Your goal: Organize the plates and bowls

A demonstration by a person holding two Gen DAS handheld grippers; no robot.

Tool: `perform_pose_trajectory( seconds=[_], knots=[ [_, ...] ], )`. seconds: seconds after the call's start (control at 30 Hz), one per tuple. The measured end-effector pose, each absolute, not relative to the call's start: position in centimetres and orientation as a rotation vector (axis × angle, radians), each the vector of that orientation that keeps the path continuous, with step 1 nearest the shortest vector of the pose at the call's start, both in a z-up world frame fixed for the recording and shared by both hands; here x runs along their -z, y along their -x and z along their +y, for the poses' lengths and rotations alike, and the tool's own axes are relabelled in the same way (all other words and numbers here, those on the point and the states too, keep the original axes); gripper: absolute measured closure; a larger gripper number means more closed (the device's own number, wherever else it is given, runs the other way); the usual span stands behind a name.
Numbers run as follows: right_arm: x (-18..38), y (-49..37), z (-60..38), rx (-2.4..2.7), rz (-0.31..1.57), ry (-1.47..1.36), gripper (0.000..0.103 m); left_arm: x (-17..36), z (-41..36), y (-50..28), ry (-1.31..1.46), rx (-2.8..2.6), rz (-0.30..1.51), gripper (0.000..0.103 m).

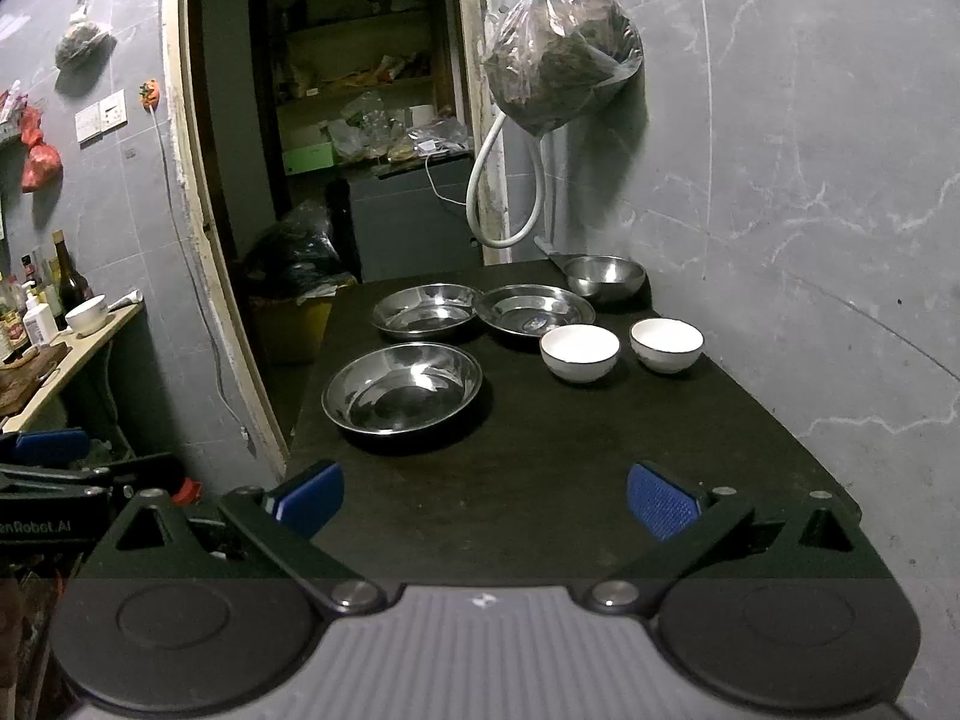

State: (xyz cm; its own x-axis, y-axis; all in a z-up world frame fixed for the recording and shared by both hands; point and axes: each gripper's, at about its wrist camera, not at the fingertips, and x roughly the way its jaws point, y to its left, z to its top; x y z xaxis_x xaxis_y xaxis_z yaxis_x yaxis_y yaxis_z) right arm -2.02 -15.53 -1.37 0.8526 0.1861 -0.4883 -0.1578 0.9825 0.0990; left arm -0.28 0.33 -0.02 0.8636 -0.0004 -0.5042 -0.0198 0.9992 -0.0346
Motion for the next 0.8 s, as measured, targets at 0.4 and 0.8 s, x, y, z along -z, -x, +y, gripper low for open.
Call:
perform_pose_trajectory(
  seconds=[0.4,0.8],
  knots=[
    [1.6,1.74,-15.63,-0.179,0.521,-0.066,0.0,0.03,0.42,0.16,0.036,-0.009,0.534,0.001],
    [1.67,1.69,-15.52,-0.178,0.522,-0.066,0.0,0.33,0.91,-0.33,0.04,-0.012,0.536,0.001]
  ],
)
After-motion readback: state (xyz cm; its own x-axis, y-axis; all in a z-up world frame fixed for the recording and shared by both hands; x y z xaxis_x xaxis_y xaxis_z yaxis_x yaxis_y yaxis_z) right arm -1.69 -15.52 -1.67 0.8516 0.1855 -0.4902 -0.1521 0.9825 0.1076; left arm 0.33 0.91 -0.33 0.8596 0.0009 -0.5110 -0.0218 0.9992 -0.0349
